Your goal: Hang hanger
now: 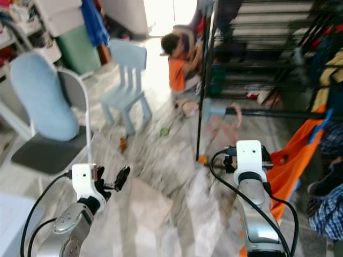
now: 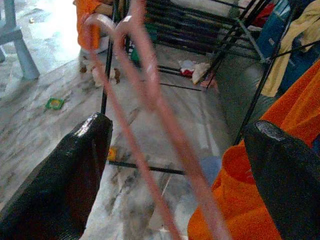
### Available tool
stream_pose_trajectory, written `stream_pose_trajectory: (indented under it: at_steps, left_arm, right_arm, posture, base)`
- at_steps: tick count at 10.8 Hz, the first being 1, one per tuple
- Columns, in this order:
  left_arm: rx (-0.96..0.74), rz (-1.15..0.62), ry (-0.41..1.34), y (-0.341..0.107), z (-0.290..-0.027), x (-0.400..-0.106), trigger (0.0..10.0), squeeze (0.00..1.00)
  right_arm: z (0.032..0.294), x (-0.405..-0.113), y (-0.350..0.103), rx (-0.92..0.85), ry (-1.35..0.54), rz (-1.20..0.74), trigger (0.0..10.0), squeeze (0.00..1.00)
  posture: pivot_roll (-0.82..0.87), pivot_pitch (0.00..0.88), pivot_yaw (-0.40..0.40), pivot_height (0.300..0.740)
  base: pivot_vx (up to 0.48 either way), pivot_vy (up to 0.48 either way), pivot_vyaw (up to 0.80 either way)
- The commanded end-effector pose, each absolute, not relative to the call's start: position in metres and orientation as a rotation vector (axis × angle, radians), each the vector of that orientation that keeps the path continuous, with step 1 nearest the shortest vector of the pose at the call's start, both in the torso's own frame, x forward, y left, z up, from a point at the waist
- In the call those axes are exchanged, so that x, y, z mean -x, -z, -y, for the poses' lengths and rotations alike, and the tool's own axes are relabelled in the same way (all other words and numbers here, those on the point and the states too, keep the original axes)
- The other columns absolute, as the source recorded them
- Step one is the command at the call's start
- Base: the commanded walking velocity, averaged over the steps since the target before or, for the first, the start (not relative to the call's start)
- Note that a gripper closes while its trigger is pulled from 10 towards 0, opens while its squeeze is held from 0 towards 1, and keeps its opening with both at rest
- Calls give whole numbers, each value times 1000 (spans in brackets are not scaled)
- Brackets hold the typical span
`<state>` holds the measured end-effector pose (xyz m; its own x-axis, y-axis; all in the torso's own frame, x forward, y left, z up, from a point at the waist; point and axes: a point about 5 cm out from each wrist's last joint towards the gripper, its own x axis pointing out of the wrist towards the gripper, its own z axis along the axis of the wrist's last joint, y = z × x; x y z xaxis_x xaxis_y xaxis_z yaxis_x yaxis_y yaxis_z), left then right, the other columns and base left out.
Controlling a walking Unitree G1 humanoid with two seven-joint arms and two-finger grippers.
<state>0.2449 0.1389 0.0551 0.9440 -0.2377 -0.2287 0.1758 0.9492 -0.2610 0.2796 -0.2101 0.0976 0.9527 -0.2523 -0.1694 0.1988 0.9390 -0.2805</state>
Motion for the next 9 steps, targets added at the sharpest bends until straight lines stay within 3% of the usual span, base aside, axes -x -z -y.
stream_pose_trajectory:
  at_steps: [1, 2, 8, 9]
  left_arm:
    - [228, -260, 197, -56, -144, -244, 10000, 0]
    - [228, -260, 195, -56, -144, -244, 10000, 0]
    - [231, -246, 148, -58, -147, -246, 10000, 0]
    - [227, -229, 110, -60, -153, -246, 10000, 0]
  right_arm:
    - [205, -280, -102, 272, 206, -182, 10000, 149]
    - [205, -280, -102, 273, 204, -182, 10000, 0]
    - [193, -292, -107, 289, 98, -149, 10000, 0]
    - [182, -300, -108, 292, 33, -138, 10000, 0]
  posture:
    - [-123, 0, 83, 740]
    - [-123, 0, 81, 740]
    - [-101, 0, 49, 740]
    - [-68, 0, 16, 740]
  base:
    - [-322, 0, 0]
    - [-337, 0, 0]
    - [-337, 0, 0]
    - [-337, 0, 0]
